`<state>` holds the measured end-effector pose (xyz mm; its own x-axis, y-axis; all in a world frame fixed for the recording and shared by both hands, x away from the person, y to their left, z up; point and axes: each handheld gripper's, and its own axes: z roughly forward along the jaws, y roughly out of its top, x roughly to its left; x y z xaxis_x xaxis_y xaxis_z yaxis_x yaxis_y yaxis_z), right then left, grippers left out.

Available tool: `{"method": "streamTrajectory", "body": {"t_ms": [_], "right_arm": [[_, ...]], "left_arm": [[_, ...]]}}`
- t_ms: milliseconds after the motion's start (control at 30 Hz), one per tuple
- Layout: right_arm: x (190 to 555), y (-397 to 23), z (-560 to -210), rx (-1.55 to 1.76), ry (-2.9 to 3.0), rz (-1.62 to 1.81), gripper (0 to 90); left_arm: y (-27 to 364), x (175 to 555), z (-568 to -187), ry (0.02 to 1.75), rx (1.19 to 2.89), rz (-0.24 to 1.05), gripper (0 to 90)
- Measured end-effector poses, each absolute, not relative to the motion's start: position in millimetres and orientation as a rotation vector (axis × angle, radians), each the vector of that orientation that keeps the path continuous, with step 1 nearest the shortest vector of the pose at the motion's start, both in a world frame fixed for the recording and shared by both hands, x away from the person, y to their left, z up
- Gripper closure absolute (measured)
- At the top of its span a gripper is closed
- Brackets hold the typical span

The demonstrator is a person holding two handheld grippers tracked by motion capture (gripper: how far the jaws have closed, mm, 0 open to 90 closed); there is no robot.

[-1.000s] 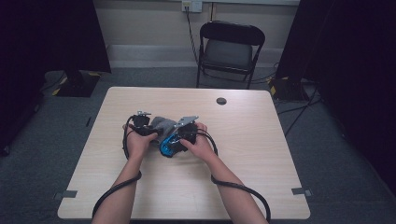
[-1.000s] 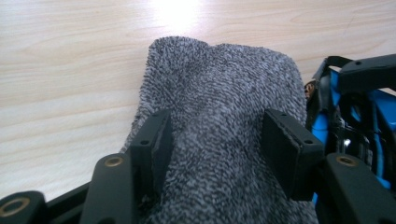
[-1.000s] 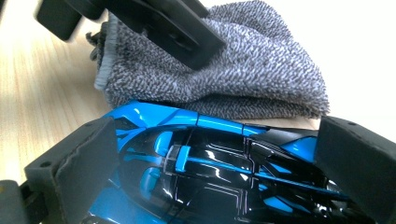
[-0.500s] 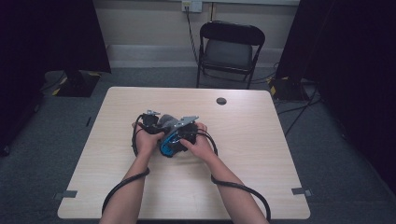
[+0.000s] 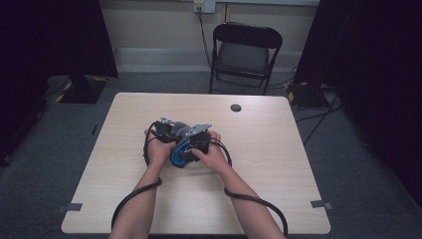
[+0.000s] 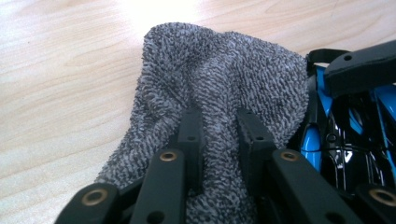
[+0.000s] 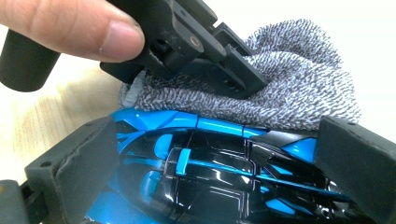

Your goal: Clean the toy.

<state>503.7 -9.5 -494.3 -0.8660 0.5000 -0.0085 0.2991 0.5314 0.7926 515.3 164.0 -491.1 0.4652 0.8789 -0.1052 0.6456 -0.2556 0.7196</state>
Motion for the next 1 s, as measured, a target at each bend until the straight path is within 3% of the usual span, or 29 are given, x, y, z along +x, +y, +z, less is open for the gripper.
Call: {"method": "streamTrajectory", "body": {"t_ms": [533, 1000], "right_arm": [[505, -11, -494, 0.673, 2.538, 1.243, 0.0], [506, -12, -495, 0.674, 2.533, 1.253, 0.0]], "left_arm": [[163, 522, -487, 1.290, 1.937, 0.380, 77.0], [159, 524, -488, 1.217, 2.012, 0.370, 77.2]]}}
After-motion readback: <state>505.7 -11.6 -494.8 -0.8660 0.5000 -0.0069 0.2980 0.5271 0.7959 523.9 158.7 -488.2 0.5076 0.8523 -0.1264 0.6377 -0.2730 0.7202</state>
